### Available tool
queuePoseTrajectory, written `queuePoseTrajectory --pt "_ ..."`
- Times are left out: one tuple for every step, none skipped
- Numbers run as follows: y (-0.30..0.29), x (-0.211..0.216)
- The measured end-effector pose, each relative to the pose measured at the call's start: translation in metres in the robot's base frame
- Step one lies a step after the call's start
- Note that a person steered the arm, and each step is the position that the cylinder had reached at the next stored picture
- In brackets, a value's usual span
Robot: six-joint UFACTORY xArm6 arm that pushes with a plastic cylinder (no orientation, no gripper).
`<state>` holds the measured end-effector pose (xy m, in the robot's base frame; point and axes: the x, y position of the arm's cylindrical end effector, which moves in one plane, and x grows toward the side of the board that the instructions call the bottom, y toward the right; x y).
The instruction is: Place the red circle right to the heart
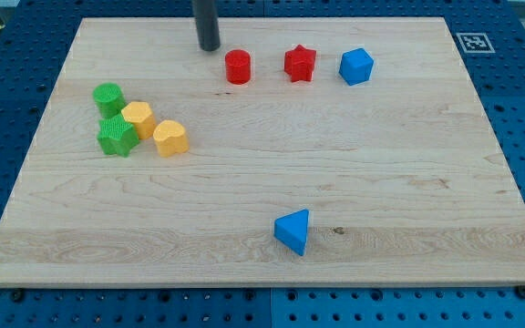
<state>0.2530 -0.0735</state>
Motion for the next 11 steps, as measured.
queuePoseTrajectory --pt "0.007 0.000" --pt "0.007 0.004" --pt "0.008 0.022" --pt "0.023 0.033" --pt "0.050 0.038" --pt "0.057 0.052" --pt "0.057 0.069" --pt "0.057 0.091" --pt "0.057 0.112" --pt "0.053 0.117" --pt "0.039 0.127"
